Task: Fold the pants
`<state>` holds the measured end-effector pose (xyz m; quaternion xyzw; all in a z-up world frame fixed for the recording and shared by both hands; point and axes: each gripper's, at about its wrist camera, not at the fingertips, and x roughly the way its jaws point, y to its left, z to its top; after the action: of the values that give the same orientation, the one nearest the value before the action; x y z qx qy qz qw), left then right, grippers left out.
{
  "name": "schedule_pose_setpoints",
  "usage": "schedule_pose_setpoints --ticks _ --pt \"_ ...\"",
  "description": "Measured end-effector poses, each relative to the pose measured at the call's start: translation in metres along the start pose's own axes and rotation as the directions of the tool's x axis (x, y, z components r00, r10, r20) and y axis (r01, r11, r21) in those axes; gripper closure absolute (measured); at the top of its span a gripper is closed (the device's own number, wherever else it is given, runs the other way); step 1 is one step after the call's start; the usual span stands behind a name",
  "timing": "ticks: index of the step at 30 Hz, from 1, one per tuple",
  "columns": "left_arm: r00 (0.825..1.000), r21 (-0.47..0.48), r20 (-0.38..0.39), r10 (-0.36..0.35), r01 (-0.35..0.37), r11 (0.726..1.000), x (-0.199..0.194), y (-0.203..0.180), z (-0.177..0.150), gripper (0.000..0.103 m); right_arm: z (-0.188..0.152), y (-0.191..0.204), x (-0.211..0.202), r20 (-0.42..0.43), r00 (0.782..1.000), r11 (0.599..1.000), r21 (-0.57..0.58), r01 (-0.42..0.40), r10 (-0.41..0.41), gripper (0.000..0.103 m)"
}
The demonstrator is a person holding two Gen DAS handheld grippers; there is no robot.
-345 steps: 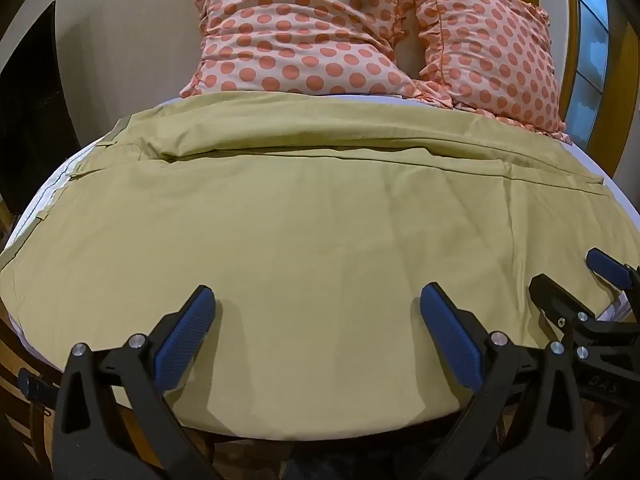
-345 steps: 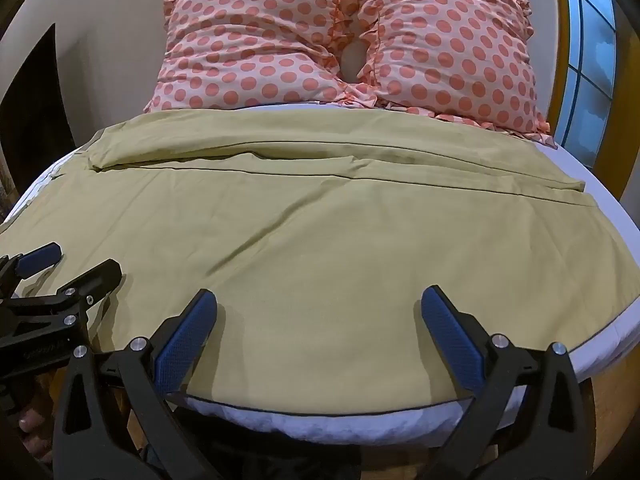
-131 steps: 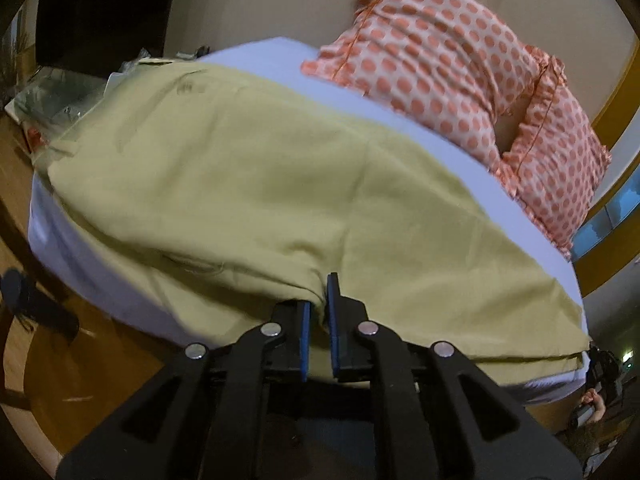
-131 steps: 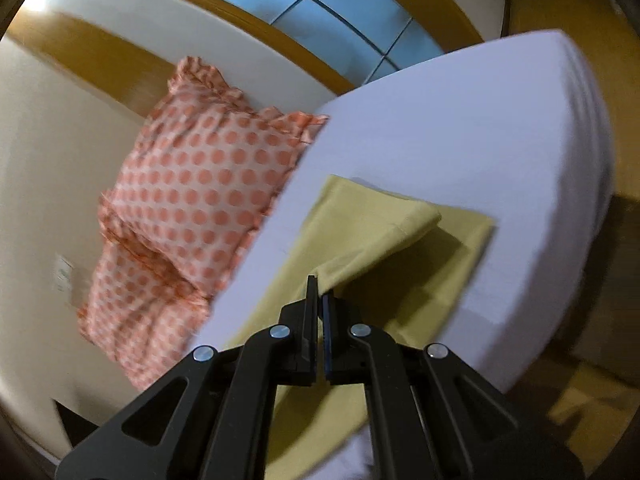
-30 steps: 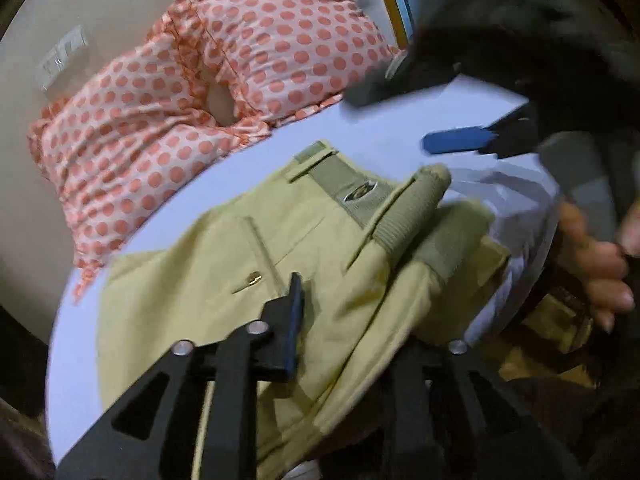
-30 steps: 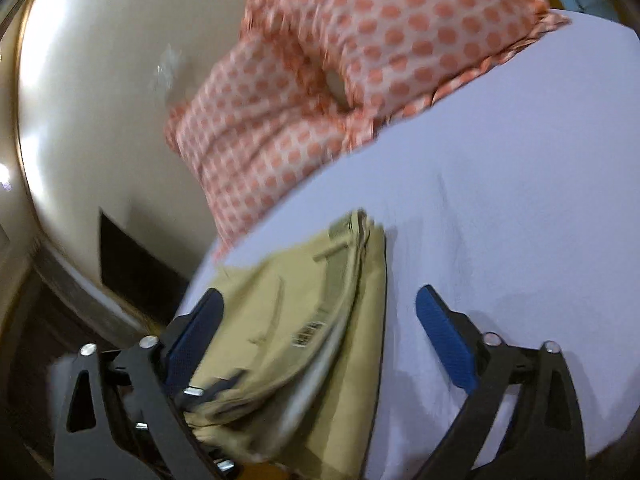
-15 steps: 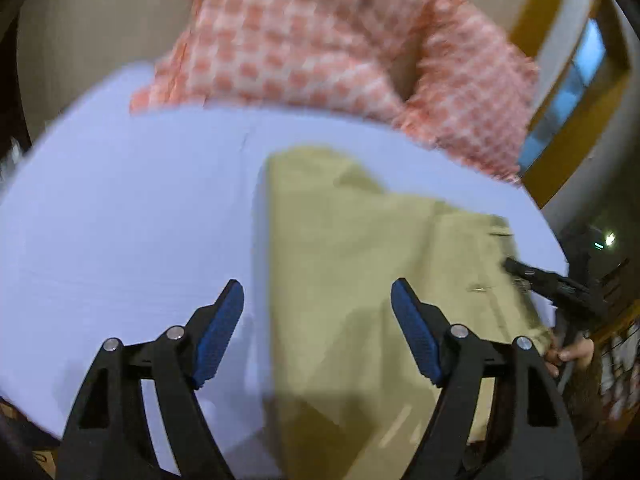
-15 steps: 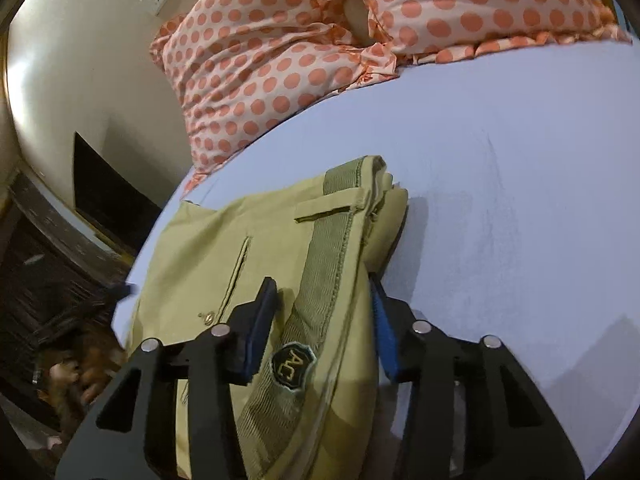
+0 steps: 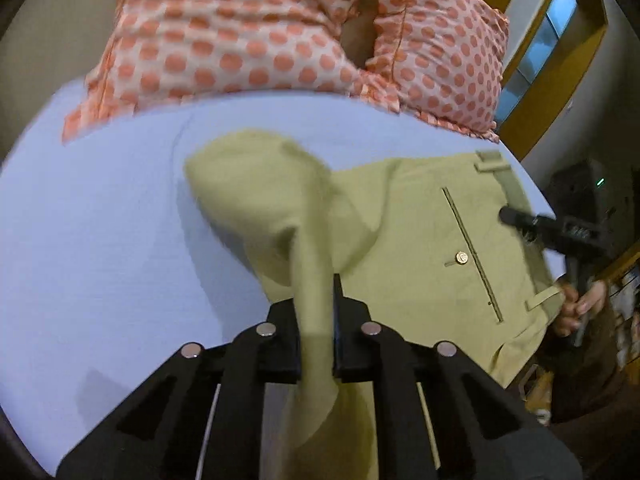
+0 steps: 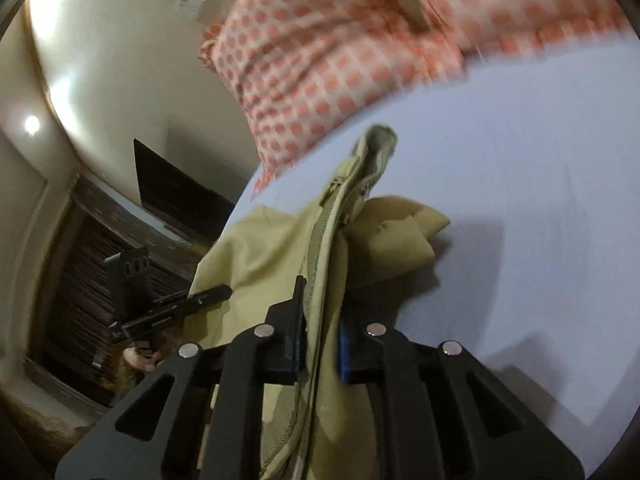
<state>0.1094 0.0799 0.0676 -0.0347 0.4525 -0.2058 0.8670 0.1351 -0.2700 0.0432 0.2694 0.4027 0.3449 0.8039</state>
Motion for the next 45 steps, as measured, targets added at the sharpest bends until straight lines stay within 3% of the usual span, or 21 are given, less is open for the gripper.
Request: schedule_pose_setpoints --ticks 4,6,8,10,11,12,13,14,15,17,19,21,23,26,29,33,35,45 --pt "0.991 -0.005 0.113 0.071 -0.071 0.997 0.016 -0.005 0.050 0.092 0.051 0.005 -0.007 0.113 0.990 0.996 -0.022 0.082 -0.079 0.092" --pt "0.976 -0.019 0.139 0.167 -0.166 0.986 0.037 -0.004 0.072 0.085 0.067 -0.005 0.000 0.136 0.977 0.986 -0.010 0.168 -0.165 0.090" --pt "0.937 -0.038 0.111 0.332 -0.329 0.943 0.060 -0.002 0.085 0.080 0.075 -0.022 0.011 0.121 0.925 0.933 0.024 0.360 -0.360 0.081" --pt "0.915 -0.057 0.092 0.392 -0.388 0.920 0.061 0.004 0.083 0.080 0.071 -0.028 0.013 0.112 0.833 0.839 0.019 0.544 -0.542 0.078" --pt "0.906 -0.059 0.108 0.409 -0.405 0.913 0.051 0.006 0.074 0.076 0.064 -0.024 0.004 0.144 0.795 0.804 0.007 0.594 -0.589 0.076" --pt "0.897 -0.053 0.122 0.425 -0.422 0.905 0.041 0.007 0.066 0.058 0.054 -0.018 -0.006 0.181 0.770 0.782 -0.001 0.623 -0.612 0.062" --pt "0.883 -0.043 0.136 0.450 -0.448 0.893 0.027 0.004 0.053 0.031 0.041 -0.005 -0.018 0.220 0.741 0.759 -0.007 0.651 -0.634 0.029" --pt "0.868 -0.040 0.149 0.474 -0.474 0.880 0.013 0.000 0.040 0.017 0.030 0.004 -0.025 0.237 0.727 0.747 -0.010 0.665 -0.644 0.012" --pt "0.854 -0.036 0.168 0.492 -0.493 0.869 0.000 -0.006 0.024 0.004 0.018 0.016 -0.031 0.254 0.716 0.737 -0.016 0.676 -0.651 0.001" --pt "0.852 -0.015 0.191 0.488 -0.495 0.869 -0.021 -0.021 -0.006 0.002 -0.013 0.039 -0.039 0.279 0.746 0.760 -0.076 0.645 -0.605 0.001" --pt "0.870 -0.010 0.179 0.460 -0.466 0.885 -0.031 -0.034 -0.034 0.002 -0.046 0.059 -0.029 0.252 0.777 0.775 -0.133 0.618 -0.576 0.001" --pt "0.897 -0.008 0.142 0.419 -0.422 0.906 -0.030 -0.047 -0.060 0.002 -0.065 0.069 -0.014 0.223 0.782 0.771 -0.155 0.618 -0.582 0.001" --pt "0.909 0.001 0.118 0.400 -0.403 0.915 -0.020 -0.055 -0.073 0.002 -0.080 0.074 0.006 0.194 0.766 0.748 -0.174 0.641 -0.612 0.001" --pt "0.901 -0.001 0.099 0.422 -0.424 0.906 -0.004 -0.060 -0.078 0.002 -0.091 0.073 0.027 0.167 0.730 0.706 -0.185 0.684 -0.663 0.001" --pt "0.904 -0.004 0.085 0.420 -0.421 0.907 0.006 -0.059 -0.078 0.002 -0.092 0.071 0.038 0.149 0.707 0.684 -0.180 0.707 -0.691 0.001" --pt "0.922 -0.023 0.038 0.385 -0.385 0.923 0.020 -0.051 -0.080 0.002 -0.095 0.070 0.049 0.129 0.671 0.646 -0.189 0.739 -0.730 0.001" --pt "0.932 -0.054 0.048 0.360 -0.357 0.932 0.019 -0.046 -0.083 0.002 -0.099 0.068 0.052 0.118 0.676 0.652 -0.188 0.735 -0.728 0.001" --pt "0.926 -0.059 0.091 0.367 -0.363 0.930 0.019 -0.049 -0.087 0.002 -0.105 0.069 0.052 0.150 0.674 0.653 -0.171 0.738 -0.723 0.001"
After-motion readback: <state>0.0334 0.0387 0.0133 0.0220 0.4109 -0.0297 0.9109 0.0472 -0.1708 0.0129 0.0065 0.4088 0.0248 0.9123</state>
